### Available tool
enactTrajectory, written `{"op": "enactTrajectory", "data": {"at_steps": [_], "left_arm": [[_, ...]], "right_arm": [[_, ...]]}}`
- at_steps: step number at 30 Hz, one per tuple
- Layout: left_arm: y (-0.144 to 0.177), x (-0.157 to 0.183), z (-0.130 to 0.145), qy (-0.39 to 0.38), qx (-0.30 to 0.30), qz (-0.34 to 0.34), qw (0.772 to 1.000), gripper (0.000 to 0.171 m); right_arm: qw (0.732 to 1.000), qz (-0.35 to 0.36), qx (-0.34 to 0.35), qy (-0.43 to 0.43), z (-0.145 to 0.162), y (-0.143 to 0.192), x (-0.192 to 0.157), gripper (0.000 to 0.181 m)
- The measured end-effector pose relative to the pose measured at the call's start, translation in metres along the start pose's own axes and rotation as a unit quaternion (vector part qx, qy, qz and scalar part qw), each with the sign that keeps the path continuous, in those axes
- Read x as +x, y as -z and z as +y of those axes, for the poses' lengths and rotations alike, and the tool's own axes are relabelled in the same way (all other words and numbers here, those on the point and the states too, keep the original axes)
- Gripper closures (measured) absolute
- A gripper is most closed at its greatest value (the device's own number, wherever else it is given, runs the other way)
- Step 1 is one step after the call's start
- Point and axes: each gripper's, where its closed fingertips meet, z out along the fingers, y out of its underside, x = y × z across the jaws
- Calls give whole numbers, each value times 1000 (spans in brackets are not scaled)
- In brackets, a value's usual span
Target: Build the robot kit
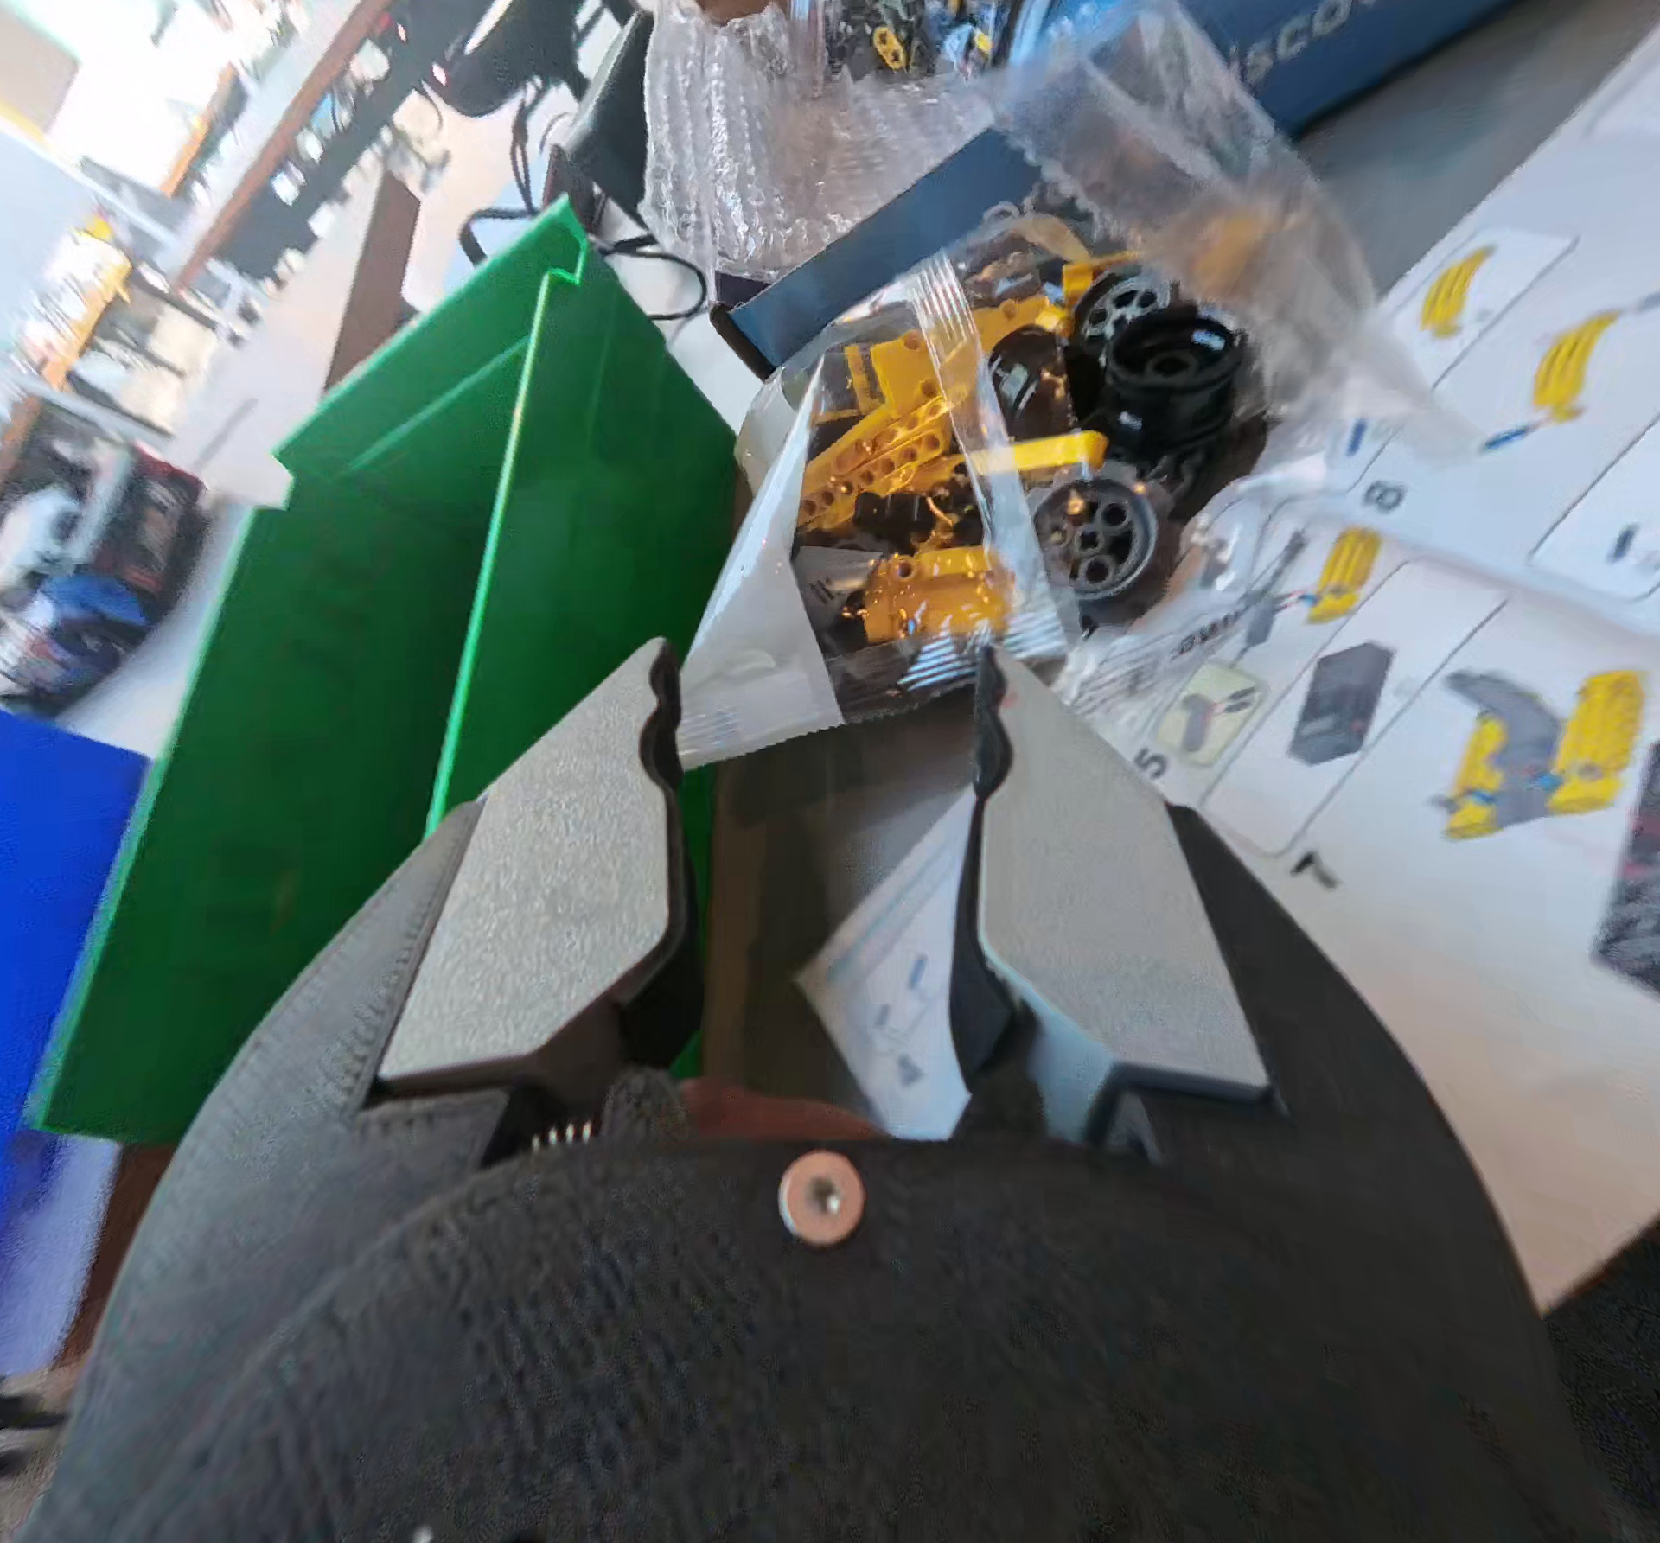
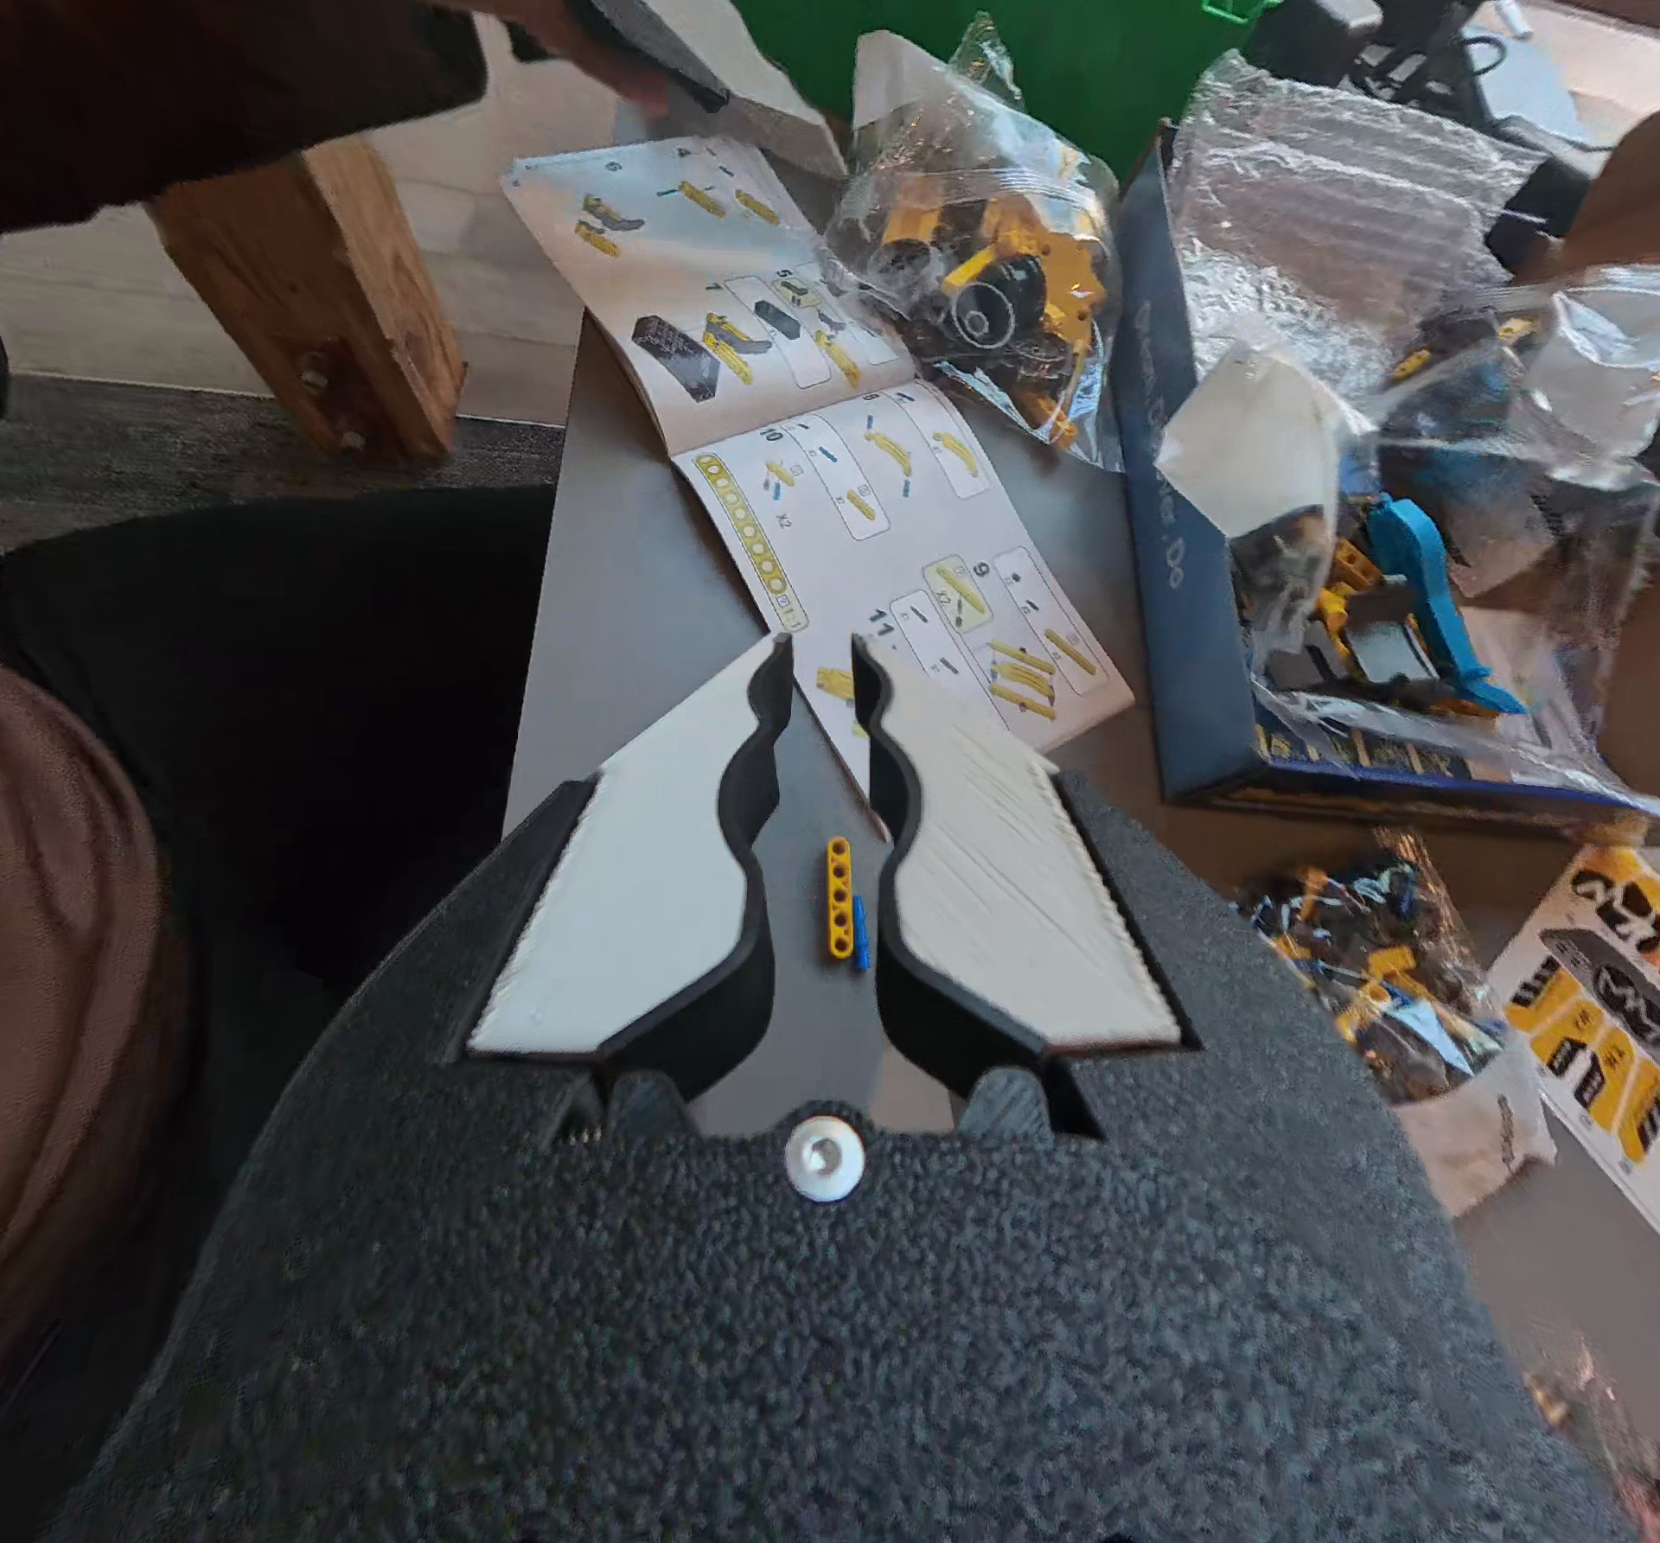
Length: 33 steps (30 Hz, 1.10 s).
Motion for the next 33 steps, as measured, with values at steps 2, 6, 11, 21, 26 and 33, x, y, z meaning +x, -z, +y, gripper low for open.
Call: {"op": "enactTrajectory", "data": {"at_steps": [2,6,11,21,26,33], "left_arm": [[-4,-4,7,-104,-11,4,995,109],[-17,-4,26,-212,-58,45,974,110],[-32,-22,20,-302,-82,-8,950,143],[4,5,-18,-103,-20,125,987,171],[21,24,-28,-29,8,220,975,171],[44,45,-18,-28,48,252,966,171]], "right_arm": [[1000,-26,-4,8,-4,-19,-6,168],[998,-58,-7,-3,-14,-51,-7,166],[991,-117,3,-68,-41,-81,-42,157],[994,-28,8,-108,-58,-121,-43,155],[993,23,-1,-113,-58,-134,-51,154],[987,104,7,-124,-57,-141,-41,165]]}}
